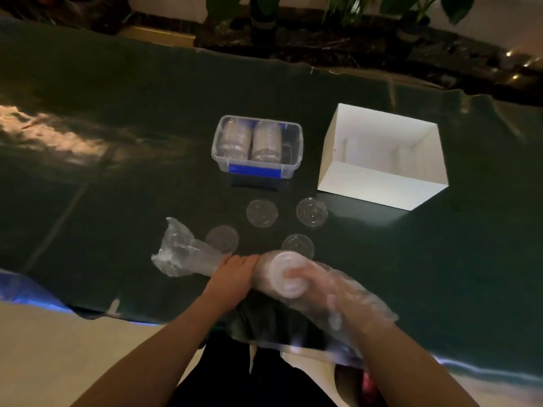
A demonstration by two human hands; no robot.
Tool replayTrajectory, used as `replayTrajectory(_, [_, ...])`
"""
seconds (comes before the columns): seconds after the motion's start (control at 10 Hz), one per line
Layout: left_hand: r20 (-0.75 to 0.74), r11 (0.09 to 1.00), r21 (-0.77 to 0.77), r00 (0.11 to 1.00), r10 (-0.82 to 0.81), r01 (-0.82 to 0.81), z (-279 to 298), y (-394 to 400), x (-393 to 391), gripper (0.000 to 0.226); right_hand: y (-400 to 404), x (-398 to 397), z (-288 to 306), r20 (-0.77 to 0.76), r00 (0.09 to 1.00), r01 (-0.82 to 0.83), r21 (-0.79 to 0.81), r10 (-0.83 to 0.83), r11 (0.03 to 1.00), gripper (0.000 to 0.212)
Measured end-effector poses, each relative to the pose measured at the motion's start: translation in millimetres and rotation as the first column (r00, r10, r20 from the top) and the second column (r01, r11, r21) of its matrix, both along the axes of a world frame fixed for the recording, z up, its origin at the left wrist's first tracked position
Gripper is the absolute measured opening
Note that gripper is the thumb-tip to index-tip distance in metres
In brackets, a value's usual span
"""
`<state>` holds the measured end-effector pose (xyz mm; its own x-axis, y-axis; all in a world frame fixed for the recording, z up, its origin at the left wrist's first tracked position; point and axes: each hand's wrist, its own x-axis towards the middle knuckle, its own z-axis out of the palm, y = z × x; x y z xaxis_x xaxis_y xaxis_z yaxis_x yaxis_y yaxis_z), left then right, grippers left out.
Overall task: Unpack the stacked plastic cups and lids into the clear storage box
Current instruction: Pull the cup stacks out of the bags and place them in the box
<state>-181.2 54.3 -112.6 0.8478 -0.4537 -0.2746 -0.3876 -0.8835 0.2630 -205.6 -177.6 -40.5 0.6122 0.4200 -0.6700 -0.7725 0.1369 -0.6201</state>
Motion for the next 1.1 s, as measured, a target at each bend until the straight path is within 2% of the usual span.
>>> replayTrajectory(0.1, [0.022,0.996,0.084,0.999,-0.035,0.033,-3,-1,-1,0.043,-37,-22,-15,-0.049,0.987,0.153,-0.042,-0.155,0.987,0.021])
replayTrajectory(0.2, [0.015,0.975,0.214,0.998,-0.061,0.056,-5,7,2,0.041,-59,-28,-25,-0.085,0.967,0.223,-0.158,-0.238,0.962,0.016])
replayTrajectory(0.3, [-0.02,0.948,0.308,0.997,-0.071,0.073,-7,1,-2,0.039,-92,-36,-27,-0.103,0.955,0.252,-0.225,-0.28,0.941,0.021])
replayTrajectory(0.4, [-0.021,0.939,0.334,0.997,-0.08,0.083,-12,-4,-7,0.046,-124,-49,-21,-0.054,0.913,0.396,-0.135,-0.405,0.908,0.027])
replayTrajectory(0.5, [-0.052,0.94,0.335,0.997,-0.057,0.071,-16,-8,-12,0.066,-157,-60,-18,-0.016,0.819,0.573,-0.036,-0.574,0.819,0.038])
replayTrajectory(0.6, [-0.085,0.947,0.31,0.995,-0.057,0.081,-16,-10,-14,0.078,-189,-61,-13,0.008,0.699,0.709,0.127,-0.715,0.694,0.045])
replayTrajectory(0.7, [-0.123,0.956,0.278,0.99,-0.065,0.097,-19,-15,-17,0.083,-194,-47,8,0.058,0.696,0.678,0.276,-0.716,0.682,0.044])
replayTrajectory(0.8, [-0.175,0.975,0.2,0.982,-0.063,0.098,-17,-22,-11,0.082,-168,-20,23,0.103,0.776,0.582,0.263,-0.622,0.77,0.052])
replayTrajectory(0.9, [-0.154,0.995,0.074,0.987,-0.053,0.065,-2,-28,0,0.072,-119,6,38,0.131,0.864,0.453,0.221,-0.486,0.864,0.048])
replayTrajectory(1.0, [-0.251,0.912,-0.319,0.951,0.183,-0.26,32,-42,18,0.042,-70,30,43,0.249,0.915,0.298,0.114,-0.317,0.948,0.056])
replayTrajectory(1.1, [-0.886,0.236,-0.435,0.46,0.061,-0.869,84,-54,36,0.038,-29,48,43,0.47,0.874,0.192,-0.106,-0.121,0.976,0.08])
